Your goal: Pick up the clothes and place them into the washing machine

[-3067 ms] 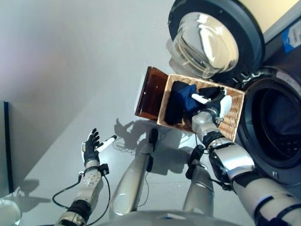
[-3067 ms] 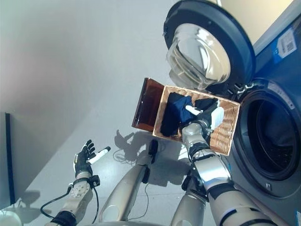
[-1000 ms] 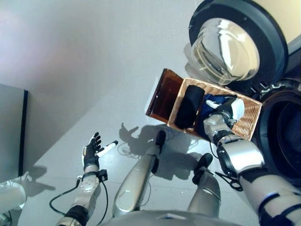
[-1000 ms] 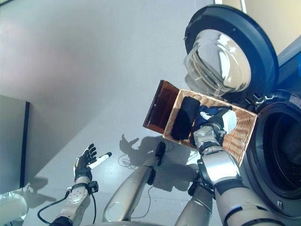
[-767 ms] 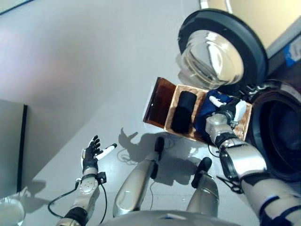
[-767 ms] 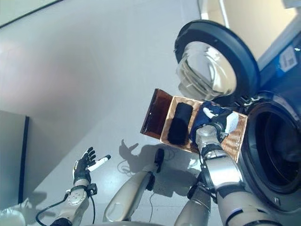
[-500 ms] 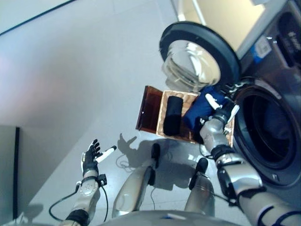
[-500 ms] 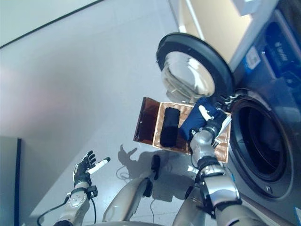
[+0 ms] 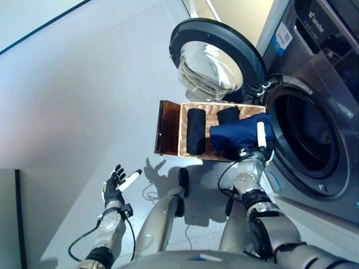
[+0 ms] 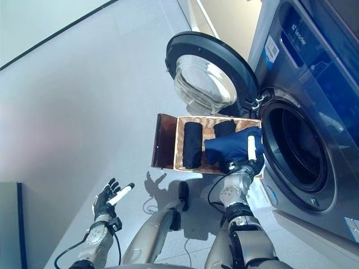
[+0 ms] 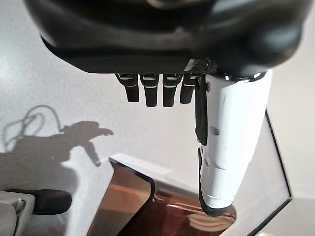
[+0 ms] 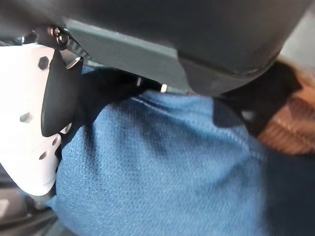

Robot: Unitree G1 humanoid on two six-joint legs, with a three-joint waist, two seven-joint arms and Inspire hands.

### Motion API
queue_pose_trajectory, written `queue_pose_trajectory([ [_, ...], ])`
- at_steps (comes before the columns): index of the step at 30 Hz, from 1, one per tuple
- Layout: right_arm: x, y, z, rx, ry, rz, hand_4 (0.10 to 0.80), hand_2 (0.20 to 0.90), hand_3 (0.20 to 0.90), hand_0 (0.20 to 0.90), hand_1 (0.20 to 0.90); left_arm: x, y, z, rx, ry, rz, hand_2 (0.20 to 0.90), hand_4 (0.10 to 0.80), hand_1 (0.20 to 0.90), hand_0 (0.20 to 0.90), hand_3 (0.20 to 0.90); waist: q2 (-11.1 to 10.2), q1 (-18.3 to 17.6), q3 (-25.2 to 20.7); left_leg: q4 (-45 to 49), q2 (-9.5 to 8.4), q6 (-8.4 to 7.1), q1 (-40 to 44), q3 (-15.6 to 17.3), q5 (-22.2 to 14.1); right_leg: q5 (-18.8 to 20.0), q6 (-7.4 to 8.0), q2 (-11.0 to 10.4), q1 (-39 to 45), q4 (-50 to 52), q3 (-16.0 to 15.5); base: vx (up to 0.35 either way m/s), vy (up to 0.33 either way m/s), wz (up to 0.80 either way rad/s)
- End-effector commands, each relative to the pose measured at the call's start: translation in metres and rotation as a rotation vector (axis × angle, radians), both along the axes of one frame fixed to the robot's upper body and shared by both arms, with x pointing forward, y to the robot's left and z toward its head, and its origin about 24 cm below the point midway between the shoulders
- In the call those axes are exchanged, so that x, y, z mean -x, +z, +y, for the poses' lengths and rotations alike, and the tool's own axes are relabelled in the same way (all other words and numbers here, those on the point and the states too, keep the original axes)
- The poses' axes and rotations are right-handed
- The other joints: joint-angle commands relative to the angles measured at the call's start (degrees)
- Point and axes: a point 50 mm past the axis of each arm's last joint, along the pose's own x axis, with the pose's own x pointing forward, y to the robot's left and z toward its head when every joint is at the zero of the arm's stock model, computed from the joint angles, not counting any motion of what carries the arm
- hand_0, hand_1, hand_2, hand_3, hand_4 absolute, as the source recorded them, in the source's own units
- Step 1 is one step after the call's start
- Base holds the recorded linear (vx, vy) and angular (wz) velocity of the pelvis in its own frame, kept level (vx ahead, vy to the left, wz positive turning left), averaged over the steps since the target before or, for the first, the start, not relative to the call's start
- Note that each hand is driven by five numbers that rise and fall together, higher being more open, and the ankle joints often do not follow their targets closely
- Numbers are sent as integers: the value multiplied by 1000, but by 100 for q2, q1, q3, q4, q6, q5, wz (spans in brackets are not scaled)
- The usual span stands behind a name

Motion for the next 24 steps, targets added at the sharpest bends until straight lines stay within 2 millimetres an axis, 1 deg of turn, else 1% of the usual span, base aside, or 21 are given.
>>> queue_pose_trajectory([
  [1, -21, 59, -1, -15, -45, -351, 300, 200, 200, 200, 200, -15, 26, 19, -32, 87, -168, 900, 800, 900, 900, 900, 171, -47, 231, 1572, 200, -456, -669, -77, -1267, -303, -248, 209, -190, 385, 75, -64, 41, -22],
  [5, -24, 62, 0, -61, -65, -384, 300, 200, 200, 200, 200, -14, 26, 19, -31, 85, -172, 900, 800, 900, 900, 900, 212, -47, 253, 1909, 210, -418, -924, 12, -1429, -397, -269, 220, -507, 708, 212, -35, 42, -28],
  [8, -27, 66, -2, -85, -83, -402, 300, 200, 200, 200, 200, -9, 22, 19, -25, 86, -156, 900, 800, 900, 900, 900, 286, -31, 241, 2112, 227, -366, -1021, 81, -1536, -469, -302, 241, -706, 919, 318, -10, 71, -20],
  [11, -29, 72, -7, -102, -108, -431, 300, 200, 200, 200, 200, -6, 20, 19, -17, 87, -145, 900, 800, 900, 900, 900, 386, -18, 222, 2189, 193, -339, -1105, 161, -1572, -503, -307, 243, -852, 1031, 436, -10, 70, -13],
  [18, -32, 78, -16, -101, -135, -448, 300, 200, 200, 200, 200, 2, 12, 18, -3, 97, -114, 900, 800, 900, 900, 900, 613, -20, 134, 1988, 136, -289, -1021, 318, -1539, -473, -280, 216, -910, 951, 596, 5, 70, -18],
  [20, -32, 78, -18, -97, -139, -447, 300, 200, 200, 200, 200, 3, 11, 18, -1, 95, -108, 900, 800, 900, 900, 900, 634, -17, 116, 1929, 123, -283, -994, 331, -1516, -458, -274, 208, -902, 912, 612, 25, 39, -27],
  [22, -32, 81, -26, -84, -156, -440, 300, 200, 200, 200, 200, 6, 9, 16, 4, 86, -100, 900, 800, 900, 900, 900, 698, -8, 51, 1731, 88, -289, -911, 349, -1466, -436, -247, 170, -850, 799, 628, 34, 36, 21],
  [23, -33, 81, -27, -83, -157, -440, 300, 200, 200, 200, 200, 6, 9, 16, 5, 85, -101, 900, 800, 900, 900, 900, 702, -5, 52, 1712, 84, -289, -900, 348, -1455, -429, -246, 166, -840, 784, 625, 27, 24, 5],
  [24, -33, 86, -30, -74, -166, -450, 300, 200, 200, 200, 200, 7, 8, 17, 5, 89, -99, 900, 800, 900, 900, 900, 738, 10, 21, 1625, 68, -291, -860, 351, -1429, -426, -237, 155, -827, 738, 626, 34, 27, -22],
])
